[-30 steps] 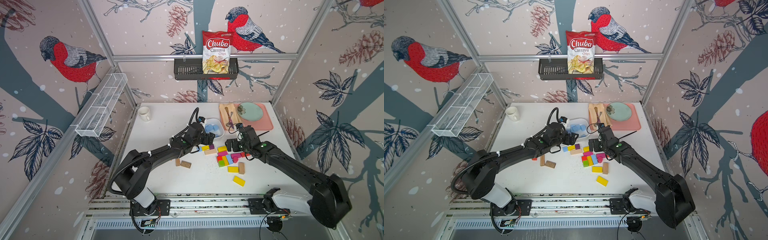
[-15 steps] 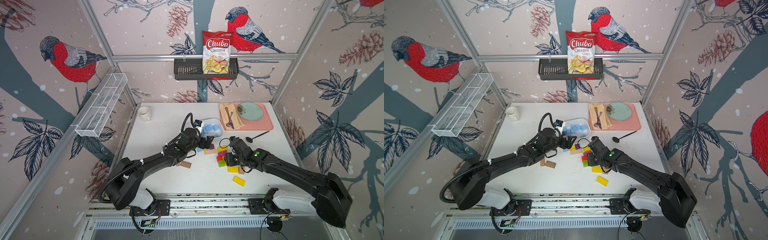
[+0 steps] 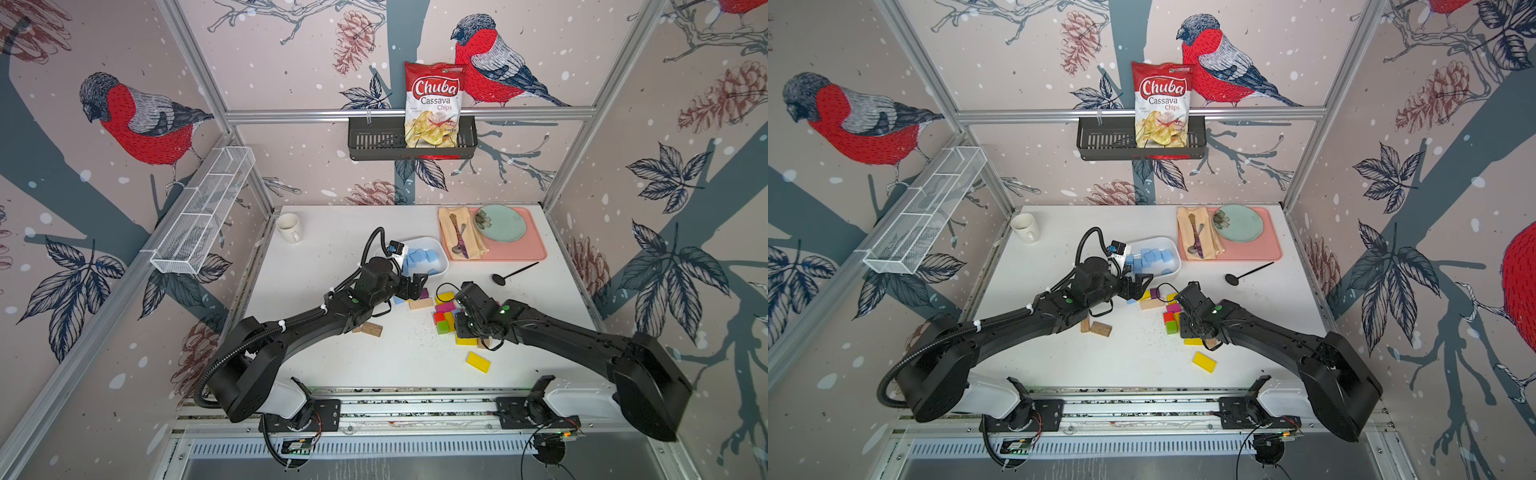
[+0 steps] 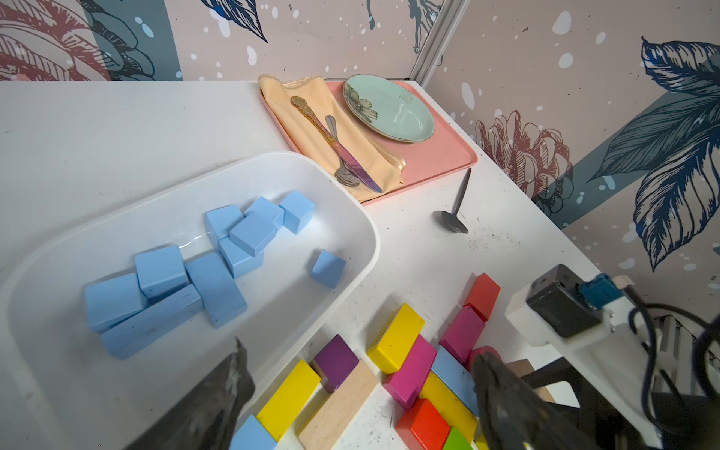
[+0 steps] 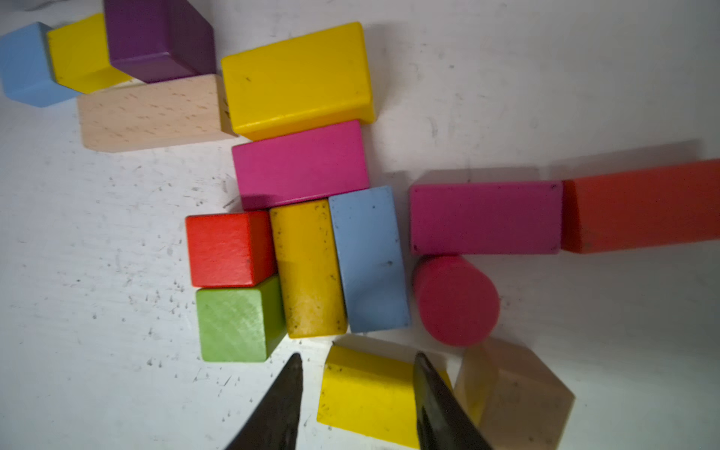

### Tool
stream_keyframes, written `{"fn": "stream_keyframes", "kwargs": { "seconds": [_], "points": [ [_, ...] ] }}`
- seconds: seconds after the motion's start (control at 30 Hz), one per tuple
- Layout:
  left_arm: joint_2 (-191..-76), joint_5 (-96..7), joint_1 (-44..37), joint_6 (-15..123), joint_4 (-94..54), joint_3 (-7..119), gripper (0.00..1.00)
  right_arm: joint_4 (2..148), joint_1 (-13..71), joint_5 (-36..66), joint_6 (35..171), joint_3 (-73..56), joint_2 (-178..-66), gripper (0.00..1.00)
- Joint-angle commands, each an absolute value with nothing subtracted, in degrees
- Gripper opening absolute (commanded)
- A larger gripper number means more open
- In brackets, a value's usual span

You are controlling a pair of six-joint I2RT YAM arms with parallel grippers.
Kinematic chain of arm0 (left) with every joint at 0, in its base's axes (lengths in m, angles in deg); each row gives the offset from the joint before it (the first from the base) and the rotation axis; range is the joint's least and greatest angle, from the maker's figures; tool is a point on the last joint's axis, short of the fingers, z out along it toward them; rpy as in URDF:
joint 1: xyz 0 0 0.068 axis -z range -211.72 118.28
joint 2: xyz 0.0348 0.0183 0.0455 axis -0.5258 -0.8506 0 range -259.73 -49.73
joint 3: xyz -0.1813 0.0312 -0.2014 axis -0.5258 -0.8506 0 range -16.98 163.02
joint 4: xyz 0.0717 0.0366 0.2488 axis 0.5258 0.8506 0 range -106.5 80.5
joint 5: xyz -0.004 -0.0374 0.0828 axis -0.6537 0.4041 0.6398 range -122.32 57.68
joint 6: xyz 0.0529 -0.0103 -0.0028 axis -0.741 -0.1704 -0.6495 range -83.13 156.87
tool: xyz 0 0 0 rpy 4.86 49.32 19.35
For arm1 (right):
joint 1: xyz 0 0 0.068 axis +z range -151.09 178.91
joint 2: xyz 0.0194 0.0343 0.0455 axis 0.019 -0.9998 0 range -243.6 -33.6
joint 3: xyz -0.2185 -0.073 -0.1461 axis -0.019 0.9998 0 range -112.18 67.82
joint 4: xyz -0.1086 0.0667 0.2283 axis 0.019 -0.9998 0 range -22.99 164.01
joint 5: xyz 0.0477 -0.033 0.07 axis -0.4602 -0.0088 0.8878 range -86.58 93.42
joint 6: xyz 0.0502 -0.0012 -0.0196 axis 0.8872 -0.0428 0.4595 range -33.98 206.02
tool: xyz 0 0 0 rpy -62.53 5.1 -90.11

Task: Pick out the blue building blocks
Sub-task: Pick up the building block from the center of the board.

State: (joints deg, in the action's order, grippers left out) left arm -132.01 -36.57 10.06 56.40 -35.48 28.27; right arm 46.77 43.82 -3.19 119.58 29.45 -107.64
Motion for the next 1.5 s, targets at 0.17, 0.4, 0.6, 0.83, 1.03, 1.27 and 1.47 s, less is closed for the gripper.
{"fn": "stream_keyframes", "kwargs": {
  "seconds": [0.17, 0.4, 0.6, 0.83, 1.03, 1.27, 1.47],
  "points": [
    [-131.3, -36.4, 10.0, 56.2, -39.3, 27.8, 0.92, 49.2, 41.5, -4.7, 119.3, 29.5, -109.6, 0.40],
    [-131.6, -36.4, 10.1, 56.2, -39.5, 27.8, 0.92, 50.2, 41.1, -4.5, 118.4, 28.8, -111.6, 0.38],
    [-131.7, -36.4, 10.1, 56.2, -39.5, 27.7, 0.92, 51.0, 41.1, -4.1, 117.5, 27.9, -113.6, 0.38],
    [-131.6, -36.3, 10.1, 56.2, -39.2, 27.7, 0.92, 51.3, 41.2, -5.2, 116.8, 27.6, -115.7, 0.36],
    [-131.7, -36.3, 10.1, 56.3, -39.3, 27.9, 0.92, 51.3, 41.5, -6.4, 116.6, 27.5, -117.4, 0.33],
    [-131.4, -35.9, 10.1, 56.3, -39.2, 27.9, 0.92, 51.2, 42.1, -6.9, 116.3, 26.5, -118.1, 0.21],
    [-130.5, -34.7, 10.1, 56.4, -39.0, 27.2, 0.92, 50.8, 42.1, -6.5, 116.2, 25.9, -115.6, 0.16]
  ]
}}
